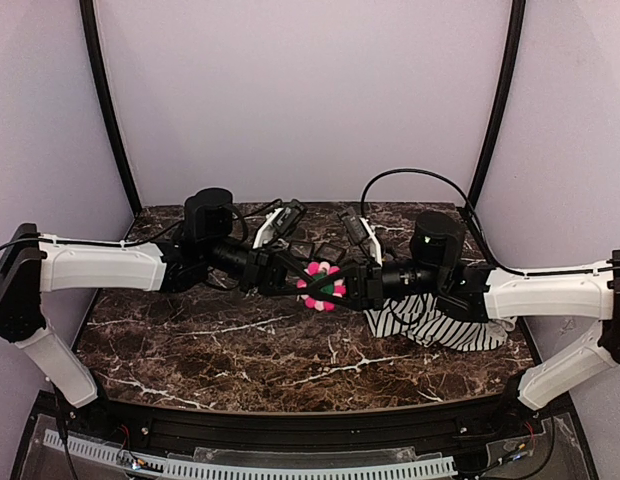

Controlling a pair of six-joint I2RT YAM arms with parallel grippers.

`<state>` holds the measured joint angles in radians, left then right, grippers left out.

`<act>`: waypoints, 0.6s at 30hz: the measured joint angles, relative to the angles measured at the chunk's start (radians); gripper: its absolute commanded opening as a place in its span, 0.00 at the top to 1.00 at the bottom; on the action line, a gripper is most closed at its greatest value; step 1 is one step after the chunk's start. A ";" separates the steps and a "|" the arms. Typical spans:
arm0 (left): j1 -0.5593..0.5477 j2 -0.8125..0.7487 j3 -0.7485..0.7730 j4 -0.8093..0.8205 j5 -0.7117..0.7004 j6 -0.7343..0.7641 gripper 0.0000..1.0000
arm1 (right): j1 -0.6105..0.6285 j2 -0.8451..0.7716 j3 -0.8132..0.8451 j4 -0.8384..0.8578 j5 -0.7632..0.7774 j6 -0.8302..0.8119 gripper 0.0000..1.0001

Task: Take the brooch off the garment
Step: Close the brooch securely.

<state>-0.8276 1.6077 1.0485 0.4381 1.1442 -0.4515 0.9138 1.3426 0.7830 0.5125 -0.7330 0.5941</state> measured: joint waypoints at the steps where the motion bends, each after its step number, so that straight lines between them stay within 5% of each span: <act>1: -0.001 0.000 0.000 0.000 -0.004 0.001 0.99 | -0.001 -0.003 -0.004 0.003 0.003 0.003 0.72; 18: -0.005 0.000 0.000 0.034 -0.059 -0.034 0.99 | -0.007 -0.047 -0.042 0.023 0.064 0.015 0.74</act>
<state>-0.8330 1.6073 1.0481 0.4717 1.0855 -0.4850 0.9066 1.2961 0.7414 0.5354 -0.6685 0.6094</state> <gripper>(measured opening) 0.065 0.263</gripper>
